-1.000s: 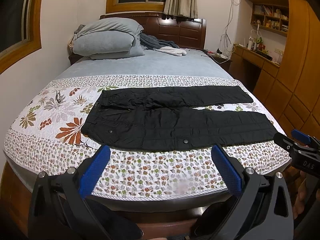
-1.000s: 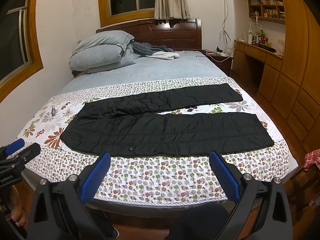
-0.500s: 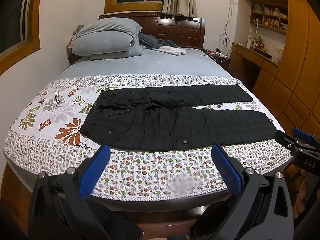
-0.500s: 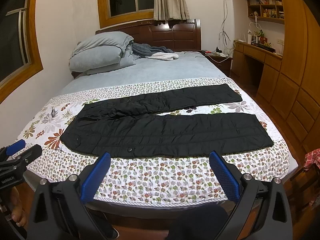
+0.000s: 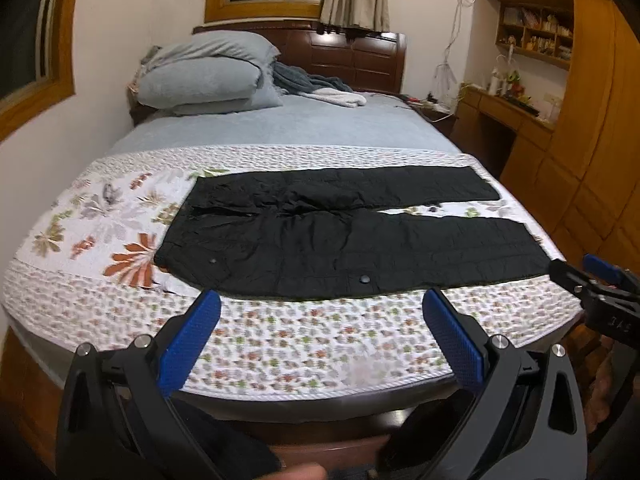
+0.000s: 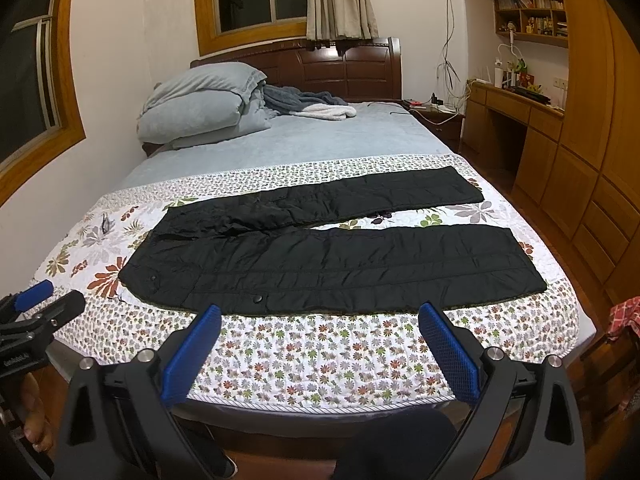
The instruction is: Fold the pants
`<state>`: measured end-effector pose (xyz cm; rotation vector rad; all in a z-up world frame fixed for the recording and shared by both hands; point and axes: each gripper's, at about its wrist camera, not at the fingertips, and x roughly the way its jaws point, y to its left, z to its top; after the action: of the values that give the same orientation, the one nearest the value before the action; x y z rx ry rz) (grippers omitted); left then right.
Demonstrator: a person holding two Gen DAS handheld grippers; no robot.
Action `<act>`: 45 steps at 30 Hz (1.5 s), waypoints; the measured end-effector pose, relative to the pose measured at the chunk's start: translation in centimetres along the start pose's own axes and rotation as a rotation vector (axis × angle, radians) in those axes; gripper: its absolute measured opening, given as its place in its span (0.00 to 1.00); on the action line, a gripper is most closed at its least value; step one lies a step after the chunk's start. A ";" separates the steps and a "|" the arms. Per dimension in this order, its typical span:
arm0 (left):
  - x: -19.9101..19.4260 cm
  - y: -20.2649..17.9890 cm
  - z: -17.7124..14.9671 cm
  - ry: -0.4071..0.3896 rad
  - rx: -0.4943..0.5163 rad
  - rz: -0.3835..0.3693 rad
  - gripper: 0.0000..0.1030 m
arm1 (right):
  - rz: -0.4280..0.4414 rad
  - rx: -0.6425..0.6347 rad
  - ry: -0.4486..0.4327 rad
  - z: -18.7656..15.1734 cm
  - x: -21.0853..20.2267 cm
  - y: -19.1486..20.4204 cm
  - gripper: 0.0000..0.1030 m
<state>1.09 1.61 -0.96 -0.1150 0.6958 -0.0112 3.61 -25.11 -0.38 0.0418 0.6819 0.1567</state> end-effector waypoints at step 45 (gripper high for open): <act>32.3 29.9 0.4 0.348 -0.658 -0.073 0.56 | 0.450 1.152 0.055 -9.4 23.3 -43.4 0.97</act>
<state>25.33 29.80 -24.59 -0.7842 1.0227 0.1320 21.15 -64.44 -26.09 1.3049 0.7347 0.1784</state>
